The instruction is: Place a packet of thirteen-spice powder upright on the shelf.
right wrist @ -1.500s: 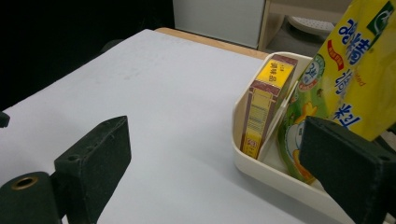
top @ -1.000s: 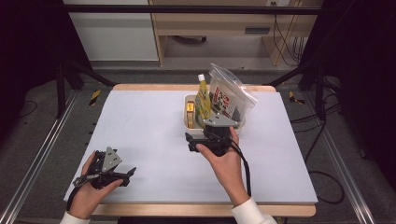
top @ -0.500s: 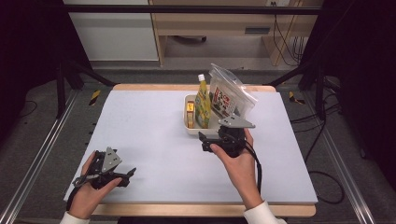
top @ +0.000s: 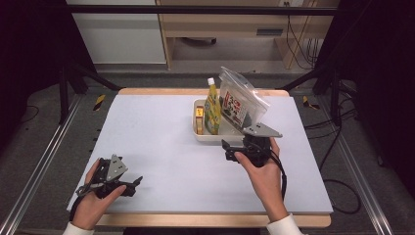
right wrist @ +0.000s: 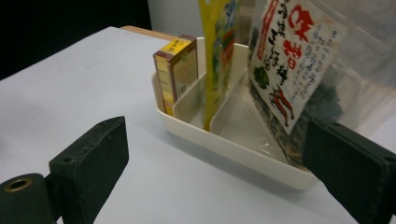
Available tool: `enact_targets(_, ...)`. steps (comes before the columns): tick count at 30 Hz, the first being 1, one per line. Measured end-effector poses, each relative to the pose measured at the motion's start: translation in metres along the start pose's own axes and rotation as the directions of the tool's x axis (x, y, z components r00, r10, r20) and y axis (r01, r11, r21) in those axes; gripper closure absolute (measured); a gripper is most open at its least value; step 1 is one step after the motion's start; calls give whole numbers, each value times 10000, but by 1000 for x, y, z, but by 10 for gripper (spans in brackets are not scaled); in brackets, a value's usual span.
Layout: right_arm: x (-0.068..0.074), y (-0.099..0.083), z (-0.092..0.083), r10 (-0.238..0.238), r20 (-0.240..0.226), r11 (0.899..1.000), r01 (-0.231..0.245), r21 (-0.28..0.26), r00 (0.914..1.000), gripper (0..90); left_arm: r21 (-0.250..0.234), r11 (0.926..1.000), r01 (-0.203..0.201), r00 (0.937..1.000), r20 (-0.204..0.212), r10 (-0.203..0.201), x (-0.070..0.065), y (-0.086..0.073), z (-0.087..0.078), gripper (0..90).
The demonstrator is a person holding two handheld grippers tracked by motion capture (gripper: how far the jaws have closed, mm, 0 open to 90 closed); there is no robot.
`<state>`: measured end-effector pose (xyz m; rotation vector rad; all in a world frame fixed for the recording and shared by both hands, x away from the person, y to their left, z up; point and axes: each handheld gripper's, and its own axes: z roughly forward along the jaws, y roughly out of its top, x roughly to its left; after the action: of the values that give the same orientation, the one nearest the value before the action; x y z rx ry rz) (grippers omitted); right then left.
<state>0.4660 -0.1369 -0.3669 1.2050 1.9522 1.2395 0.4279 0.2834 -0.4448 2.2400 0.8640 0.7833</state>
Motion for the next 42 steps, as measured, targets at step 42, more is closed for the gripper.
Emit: enact_targets(42,-90,-74,-22,822,1753,9837,-1081,1435,9811,71,23,10000,13,10000,12,-13,-1,-1,2,43)
